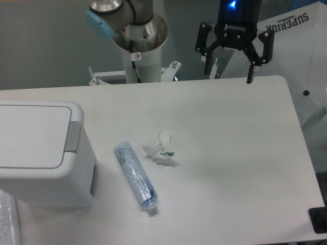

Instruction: Open the trash can

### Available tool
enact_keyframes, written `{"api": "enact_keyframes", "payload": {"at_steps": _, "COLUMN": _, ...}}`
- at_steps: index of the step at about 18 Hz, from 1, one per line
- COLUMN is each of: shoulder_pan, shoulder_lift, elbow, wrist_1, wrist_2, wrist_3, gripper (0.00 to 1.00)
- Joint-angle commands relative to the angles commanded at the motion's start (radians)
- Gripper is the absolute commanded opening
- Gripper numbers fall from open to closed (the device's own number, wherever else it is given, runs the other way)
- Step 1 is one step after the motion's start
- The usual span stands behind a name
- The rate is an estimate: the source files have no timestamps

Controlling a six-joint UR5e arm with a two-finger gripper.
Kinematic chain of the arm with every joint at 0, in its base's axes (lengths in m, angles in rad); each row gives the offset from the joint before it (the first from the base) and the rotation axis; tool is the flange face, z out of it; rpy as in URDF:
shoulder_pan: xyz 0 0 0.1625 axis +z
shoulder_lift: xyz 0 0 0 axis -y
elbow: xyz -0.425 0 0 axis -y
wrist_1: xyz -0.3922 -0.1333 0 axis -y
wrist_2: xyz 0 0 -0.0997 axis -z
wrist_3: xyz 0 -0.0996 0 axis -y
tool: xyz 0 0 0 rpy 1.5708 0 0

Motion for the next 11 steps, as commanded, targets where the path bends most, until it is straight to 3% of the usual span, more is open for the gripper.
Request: {"api": "enact_keyframes", "payload": {"at_steps": 11, "shoulder_pan": -0.006, "shoulder_lift": -0.002, "elbow": -0.002, "wrist_1": 0.021, "wrist_2": 0.002, "wrist_3": -0.053, "gripper": 1.0}}
